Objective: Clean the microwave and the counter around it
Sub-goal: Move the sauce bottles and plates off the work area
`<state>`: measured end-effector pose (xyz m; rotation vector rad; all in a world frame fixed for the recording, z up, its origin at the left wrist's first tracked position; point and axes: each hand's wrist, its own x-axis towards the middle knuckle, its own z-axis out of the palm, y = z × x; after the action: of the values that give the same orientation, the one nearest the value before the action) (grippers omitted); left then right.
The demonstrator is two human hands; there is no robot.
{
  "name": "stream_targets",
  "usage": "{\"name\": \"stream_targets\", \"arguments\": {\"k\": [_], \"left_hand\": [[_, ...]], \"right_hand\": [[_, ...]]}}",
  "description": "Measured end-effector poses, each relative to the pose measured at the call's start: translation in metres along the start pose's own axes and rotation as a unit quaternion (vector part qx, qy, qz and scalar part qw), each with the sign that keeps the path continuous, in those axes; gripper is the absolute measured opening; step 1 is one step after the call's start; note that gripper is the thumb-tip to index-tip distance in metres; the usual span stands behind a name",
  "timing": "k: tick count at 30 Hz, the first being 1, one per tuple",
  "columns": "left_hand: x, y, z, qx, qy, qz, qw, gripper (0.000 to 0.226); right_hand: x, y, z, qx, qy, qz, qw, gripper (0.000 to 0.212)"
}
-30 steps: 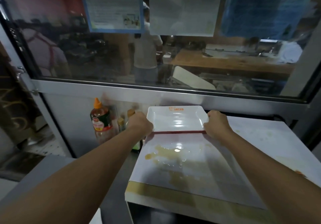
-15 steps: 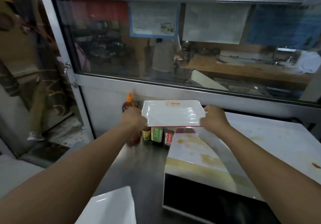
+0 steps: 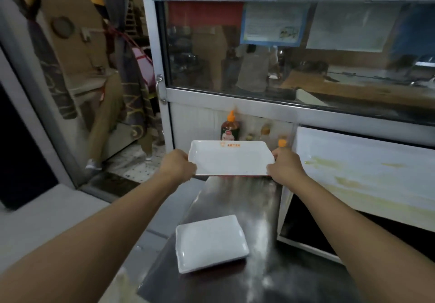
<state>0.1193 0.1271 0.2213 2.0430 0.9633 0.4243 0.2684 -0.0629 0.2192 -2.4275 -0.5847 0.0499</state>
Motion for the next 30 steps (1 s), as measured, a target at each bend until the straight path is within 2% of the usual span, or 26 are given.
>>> {"name": "stream_targets", "arguments": {"k": [7,11,15,19,24,30], "left_hand": [[-0.027,-0.068,-0.008,0.010,-0.011,-0.026,1.000,0.017],[-0.033,-0.099,0.001,0.025,-0.016,-0.045,0.999,0.004],[-0.033,-0.126,0.021,0.016,-0.019,-0.076,0.997,0.020],[-0.034,-0.155,0.047,0.020,-0.038,-0.108,0.993,0.020],[-0.034,-0.181,0.077,0.065,-0.036,-0.117,0.990,0.018],[-0.040,-0.203,0.094,0.146,-0.034,-0.134,0.979,0.028]], "right_hand": [[-0.040,-0.002,0.056,-0.033,-0.038,0.044,0.998,0.023],[-0.051,0.007,0.083,-0.020,-0.061,0.050,0.997,0.015],[-0.052,0.025,0.109,-0.018,-0.085,0.060,0.994,0.017],[-0.048,0.051,0.135,-0.023,-0.116,0.073,0.990,0.020],[-0.041,0.077,0.161,-0.032,-0.129,0.090,0.987,0.028],[-0.039,0.097,0.187,-0.051,-0.177,0.085,0.979,0.028]]}}
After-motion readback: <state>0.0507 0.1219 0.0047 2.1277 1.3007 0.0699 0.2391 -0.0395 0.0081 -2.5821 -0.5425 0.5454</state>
